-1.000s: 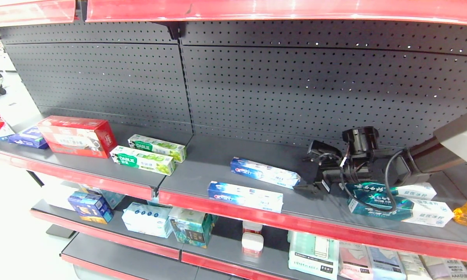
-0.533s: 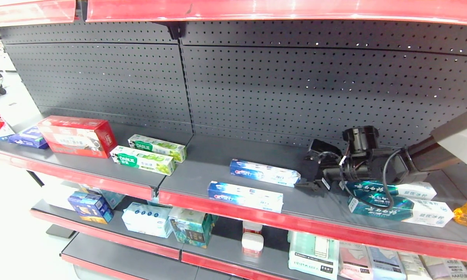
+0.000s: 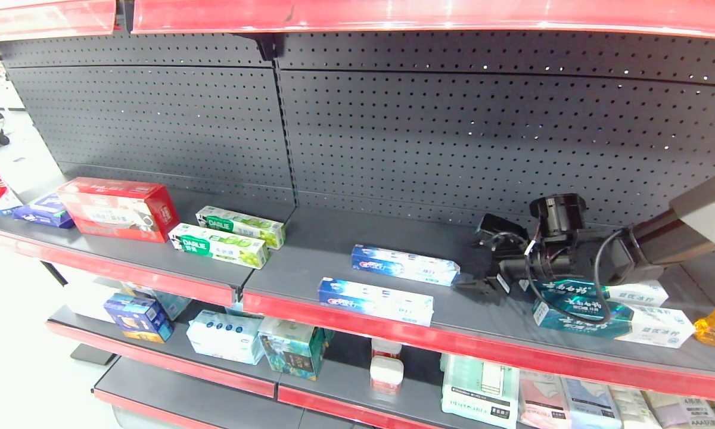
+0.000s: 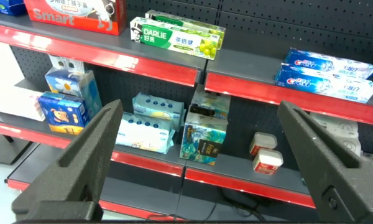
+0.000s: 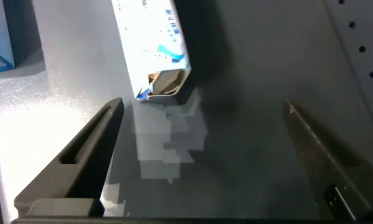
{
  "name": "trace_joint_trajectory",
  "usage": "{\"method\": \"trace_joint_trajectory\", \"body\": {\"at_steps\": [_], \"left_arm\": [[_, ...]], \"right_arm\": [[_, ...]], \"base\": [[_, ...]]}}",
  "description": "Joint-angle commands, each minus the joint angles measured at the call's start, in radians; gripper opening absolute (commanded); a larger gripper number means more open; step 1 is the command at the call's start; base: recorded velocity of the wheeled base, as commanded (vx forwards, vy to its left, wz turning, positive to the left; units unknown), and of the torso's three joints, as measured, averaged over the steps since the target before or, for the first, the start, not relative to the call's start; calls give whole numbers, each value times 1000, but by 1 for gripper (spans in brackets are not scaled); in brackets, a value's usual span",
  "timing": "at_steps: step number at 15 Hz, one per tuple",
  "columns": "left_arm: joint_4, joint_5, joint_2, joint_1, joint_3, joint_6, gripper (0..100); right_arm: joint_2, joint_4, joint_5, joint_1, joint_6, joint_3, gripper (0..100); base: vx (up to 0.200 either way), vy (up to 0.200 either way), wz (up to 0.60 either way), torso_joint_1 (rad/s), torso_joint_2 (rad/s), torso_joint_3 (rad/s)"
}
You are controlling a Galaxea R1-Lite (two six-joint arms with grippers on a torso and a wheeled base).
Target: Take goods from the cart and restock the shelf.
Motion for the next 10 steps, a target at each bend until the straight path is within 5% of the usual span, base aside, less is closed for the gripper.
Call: {"method": "trace_joint_trajectory", "body": {"at_steps": [1,10], "left_arm": [[0,0,1,0,0,0,100],[0,0,1,0,0,0,100]], "right_arm": [[-9,-1,-23,-6,8,-1,100],[-9,-2,-63,11,29,-9,100]], "base": [[0,0,0,0,0,0],[0,0,0,0,0,0]]}}
